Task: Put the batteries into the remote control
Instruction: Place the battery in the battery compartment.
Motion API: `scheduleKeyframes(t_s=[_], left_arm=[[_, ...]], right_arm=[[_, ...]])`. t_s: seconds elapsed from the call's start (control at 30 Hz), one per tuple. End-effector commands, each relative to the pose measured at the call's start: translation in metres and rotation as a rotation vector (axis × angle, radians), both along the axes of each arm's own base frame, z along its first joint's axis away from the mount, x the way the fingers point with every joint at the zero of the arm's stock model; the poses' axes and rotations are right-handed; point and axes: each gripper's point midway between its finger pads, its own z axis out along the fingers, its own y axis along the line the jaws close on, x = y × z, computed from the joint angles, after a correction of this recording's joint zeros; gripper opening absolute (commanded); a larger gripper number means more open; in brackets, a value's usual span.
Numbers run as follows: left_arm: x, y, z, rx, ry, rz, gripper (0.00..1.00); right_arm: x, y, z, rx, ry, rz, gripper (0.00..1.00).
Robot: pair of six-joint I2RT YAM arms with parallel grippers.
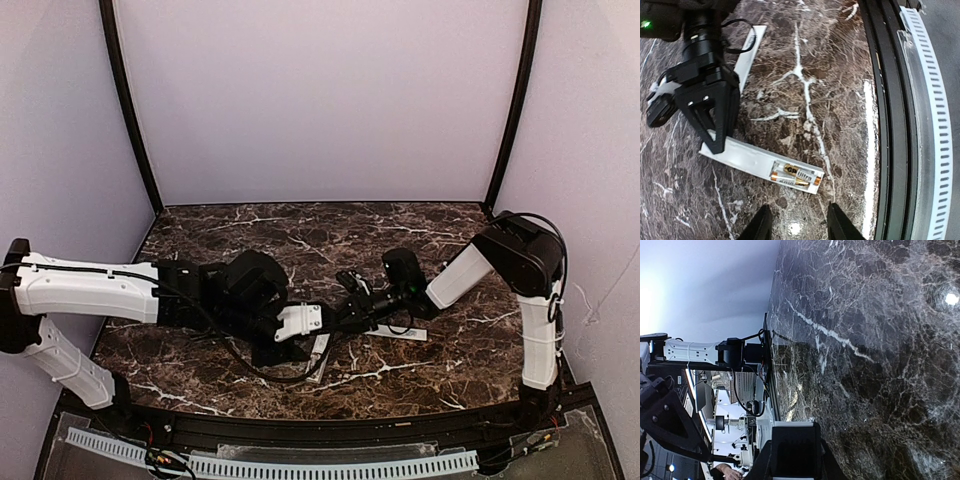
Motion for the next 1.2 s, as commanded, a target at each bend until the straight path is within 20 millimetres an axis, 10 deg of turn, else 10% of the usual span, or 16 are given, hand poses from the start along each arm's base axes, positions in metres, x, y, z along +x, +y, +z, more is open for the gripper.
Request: scheduleKeyframes(t_s=[0.0,0.5,1.17], left_arm=[[-0.015,-0.005,-0.026,0.089,-0.096,-0.202,0.35],[-0.023,-0.013,-0.074,0.252,-0.160,-0.426,0.25],[-0.009,-0.024,-0.082,0.275,-0.228,-0.430,0.20]], right_arm=[[0.001,0.000,0.007,0.021,-0.031,0.018,0.00],[0.005,-0.004,0.000,0.006,-0.016,-0.003,0.00],[0.004,-0.005,0.001,0.015,-0.009,-0.003,0.00]])
